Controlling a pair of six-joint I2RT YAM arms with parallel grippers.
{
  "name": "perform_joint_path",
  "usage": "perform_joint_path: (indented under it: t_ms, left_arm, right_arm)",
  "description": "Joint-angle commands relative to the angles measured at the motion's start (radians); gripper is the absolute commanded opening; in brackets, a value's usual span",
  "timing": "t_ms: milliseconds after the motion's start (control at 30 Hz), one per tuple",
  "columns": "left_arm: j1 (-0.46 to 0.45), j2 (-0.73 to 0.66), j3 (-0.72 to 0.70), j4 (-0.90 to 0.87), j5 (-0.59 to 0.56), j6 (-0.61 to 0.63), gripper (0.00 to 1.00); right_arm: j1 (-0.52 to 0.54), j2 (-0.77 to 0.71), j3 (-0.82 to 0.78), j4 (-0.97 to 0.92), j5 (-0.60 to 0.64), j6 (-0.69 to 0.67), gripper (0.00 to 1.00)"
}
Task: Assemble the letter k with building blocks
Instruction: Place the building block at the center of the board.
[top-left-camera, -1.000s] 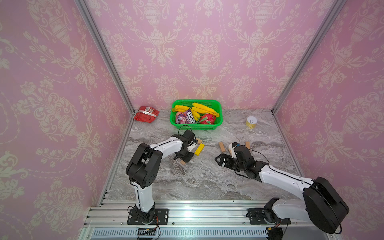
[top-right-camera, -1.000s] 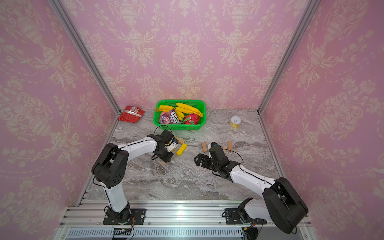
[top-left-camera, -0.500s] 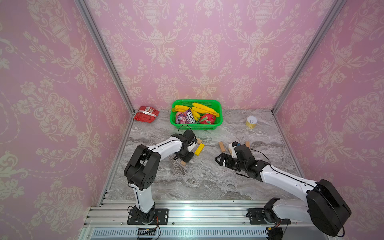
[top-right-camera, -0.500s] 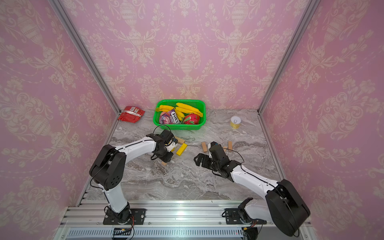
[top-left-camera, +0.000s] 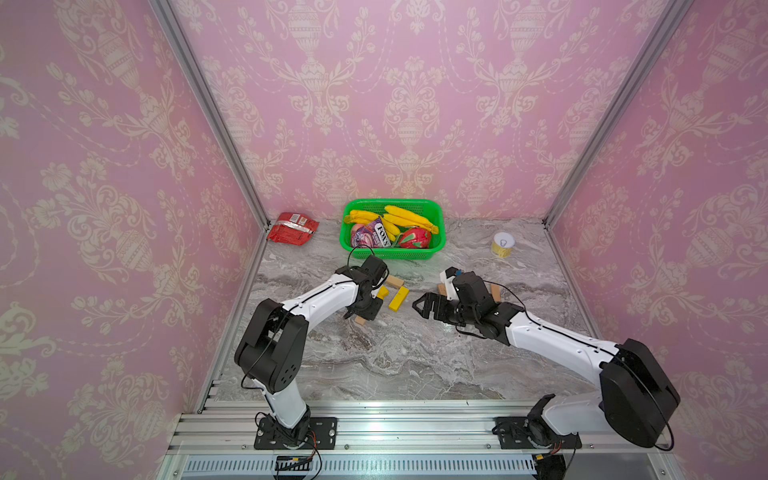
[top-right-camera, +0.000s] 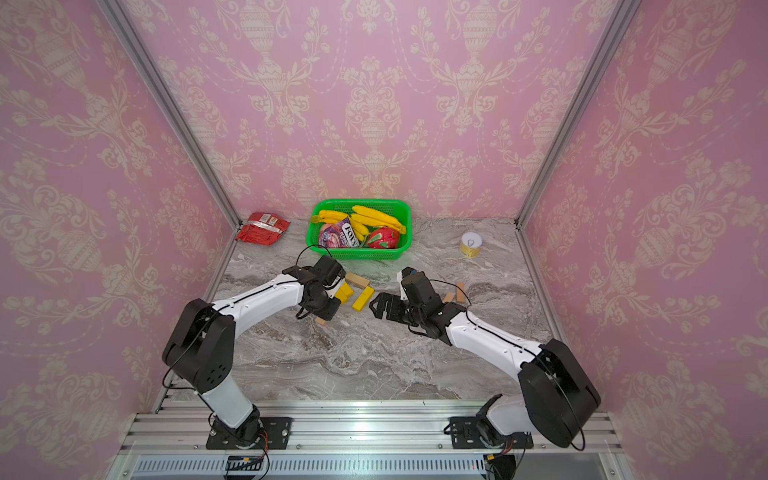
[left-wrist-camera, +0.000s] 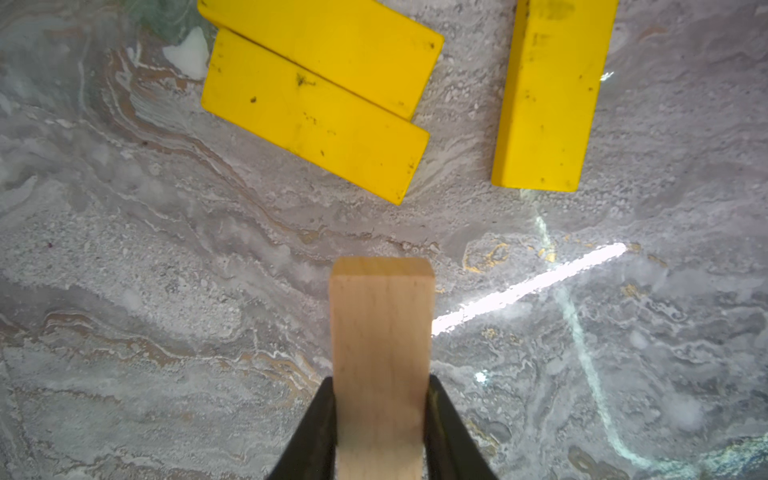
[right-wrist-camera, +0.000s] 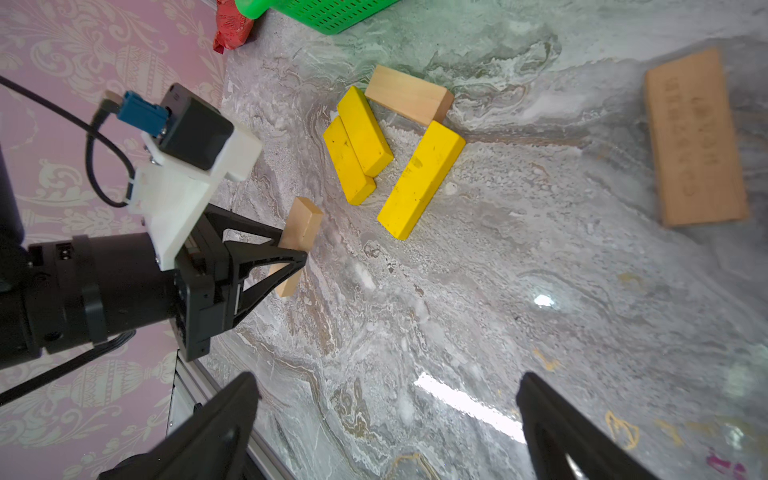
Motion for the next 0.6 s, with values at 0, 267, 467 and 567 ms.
perform_joint_path:
  t_ms: [0, 267, 467, 567]
  left_arm:
    - [0.028, -0.006, 0.038, -0.021, -0.045, -0.051, 0.03]
    - [0.156, 0.034, 0.082, -0.021, -0.007, -0.097, 0.01]
    - [0.241, 0.058, 0.098, -0.006, 0.032, -0.132, 0.01]
    - [0.256, 0.088, 0.116, -0.005, 0.057, -0.142, 0.01]
  right_arm:
    - [0.022, 0.049, 0.073, -0.027, -0.021, -0.028, 1.0]
    - [0.058, 0.173, 0.156, 0.004, -0.059, -0.026, 1.0]
    - [0.077, 0.238, 0.209, 0.01, -0.069, -0.026, 1.0]
    - [0.085, 0.261, 0.23, 0.012, -0.072, -0.027, 1.0]
